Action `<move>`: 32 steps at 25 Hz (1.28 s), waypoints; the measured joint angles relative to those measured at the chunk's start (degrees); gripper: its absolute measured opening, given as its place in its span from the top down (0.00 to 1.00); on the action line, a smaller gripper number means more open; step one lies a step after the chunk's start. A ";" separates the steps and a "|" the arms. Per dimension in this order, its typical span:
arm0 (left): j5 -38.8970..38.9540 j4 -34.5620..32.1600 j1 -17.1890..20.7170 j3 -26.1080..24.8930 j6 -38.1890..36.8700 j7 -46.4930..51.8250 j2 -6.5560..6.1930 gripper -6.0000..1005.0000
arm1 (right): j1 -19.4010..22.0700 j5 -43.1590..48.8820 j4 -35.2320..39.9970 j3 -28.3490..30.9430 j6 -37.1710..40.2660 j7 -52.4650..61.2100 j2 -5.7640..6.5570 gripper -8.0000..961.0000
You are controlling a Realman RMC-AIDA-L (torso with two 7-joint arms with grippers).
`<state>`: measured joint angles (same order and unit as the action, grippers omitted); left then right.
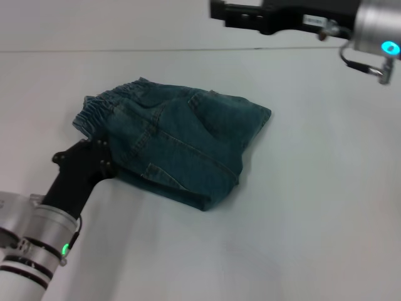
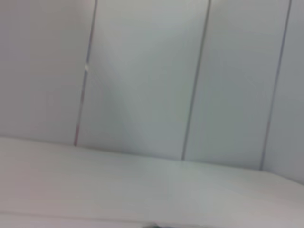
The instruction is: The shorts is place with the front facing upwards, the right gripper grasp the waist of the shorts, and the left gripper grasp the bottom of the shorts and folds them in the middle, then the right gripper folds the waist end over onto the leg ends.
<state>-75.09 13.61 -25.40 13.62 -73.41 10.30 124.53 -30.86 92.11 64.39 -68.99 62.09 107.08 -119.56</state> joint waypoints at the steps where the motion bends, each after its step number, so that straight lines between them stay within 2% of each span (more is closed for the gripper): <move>1: 0.02 -0.35 0.36 -0.31 -0.66 0.05 0.02 0.99 | 1.70 -1.81 -0.18 0.65 0.73 -2.19 -0.01 0.12; 3: -0.40 -1.52 1.05 -0.30 -3.09 0.86 -0.02 0.99 | 4.85 -4.17 -0.41 2.35 3.36 -6.70 -0.02 0.10; 5: -2.96 -4.24 1.26 2.34 -5.53 3.72 -0.15 0.99 | 7.38 -4.71 -0.55 4.10 6.58 -9.19 -0.03 0.09; 8: -10.57 -14.53 1.23 10.50 -9.98 16.90 -0.30 0.99 | 10.37 -3.30 -0.84 6.99 13.18 -10.40 0.17 0.09; 11: -15.08 -24.16 1.59 16.70 -12.68 34.10 -0.32 0.97 | 12.61 0.85 -0.72 9.74 21.89 -11.99 0.24 0.09; 13: -17.62 -30.48 2.20 20.78 -13.78 42.21 -0.36 0.97 | 13.30 3.58 -0.74 10.43 25.49 -12.49 0.08 0.09; 17: -23.07 -41.74 3.25 27.20 -14.35 54.16 -0.47 0.82 | 13.61 8.22 -1.98 9.92 26.92 -12.73 -0.33 0.09; 20: -27.60 -47.09 3.34 28.77 -13.96 61.00 -0.47 0.71 | 13.66 8.91 -3.15 9.63 25.12 -12.74 -0.42 0.09; 24: -29.53 -50.10 4.19 27.86 -13.13 63.79 -0.38 0.56 | 13.74 8.95 -3.44 8.82 23.19 -12.77 -0.41 0.08; 32: -29.60 -51.71 5.96 26.44 -11.75 64.80 -0.25 0.39 | 13.59 9.83 -3.92 4.87 18.49 -12.22 -0.45 0.08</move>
<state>-104.70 -38.10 -19.43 40.06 -85.15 75.10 124.28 -17.27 101.94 60.47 -64.12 80.57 94.85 -120.01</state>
